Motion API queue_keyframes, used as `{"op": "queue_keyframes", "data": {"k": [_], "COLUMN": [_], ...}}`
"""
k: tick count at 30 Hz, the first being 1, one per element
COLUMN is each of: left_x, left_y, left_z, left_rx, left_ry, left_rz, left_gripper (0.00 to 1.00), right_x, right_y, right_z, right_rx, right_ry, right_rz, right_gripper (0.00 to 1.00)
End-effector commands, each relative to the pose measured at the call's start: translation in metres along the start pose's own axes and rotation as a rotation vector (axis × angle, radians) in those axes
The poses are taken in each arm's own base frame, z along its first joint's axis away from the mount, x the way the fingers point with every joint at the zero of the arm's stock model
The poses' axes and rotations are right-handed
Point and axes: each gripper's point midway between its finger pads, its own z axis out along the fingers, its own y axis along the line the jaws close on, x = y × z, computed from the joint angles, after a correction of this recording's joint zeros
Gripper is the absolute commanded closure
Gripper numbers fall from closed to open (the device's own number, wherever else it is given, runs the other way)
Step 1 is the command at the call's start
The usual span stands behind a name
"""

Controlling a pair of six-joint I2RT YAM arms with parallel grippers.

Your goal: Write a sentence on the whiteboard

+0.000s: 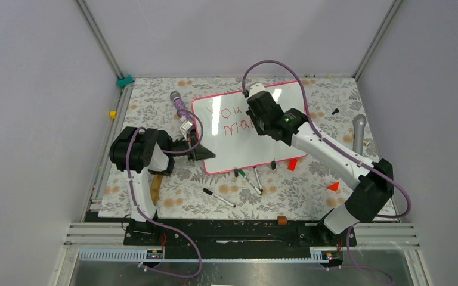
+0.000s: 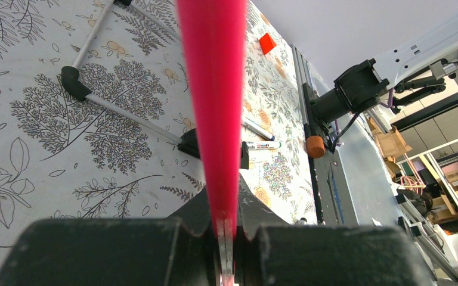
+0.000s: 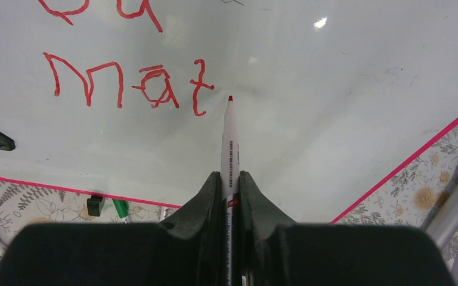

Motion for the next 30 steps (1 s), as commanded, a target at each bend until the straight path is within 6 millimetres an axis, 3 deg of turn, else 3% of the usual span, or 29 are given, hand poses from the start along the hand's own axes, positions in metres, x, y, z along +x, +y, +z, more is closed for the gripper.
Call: {"op": "queue_keyframes", "data": {"k": [1, 19, 30], "left_x": [0.016, 0.017, 0.017], "left_y": [0.003, 0.003, 0.003], "left_z": [0.003, 0.003, 0.003], "left_rx": [0.027, 0.029, 0.029], "left_ry": [0.039, 0.041, 0.041], "left_rz": [0.013, 0.013, 0.013], "left_gripper": [1.00, 1.00, 1.00], "right_x": [-0.014, -0.010, -0.011], "right_y": [-0.010, -0.017, -0.025], "right_z": [0.004, 0.017, 0.010], "right_rx": [0.049, 0.101, 0.115], "right_ry": [-0.024, 0.019, 0.012], "right_rz": [0.006, -0.004, 0.013], "right_gripper": [1.00, 1.00, 1.00]}}
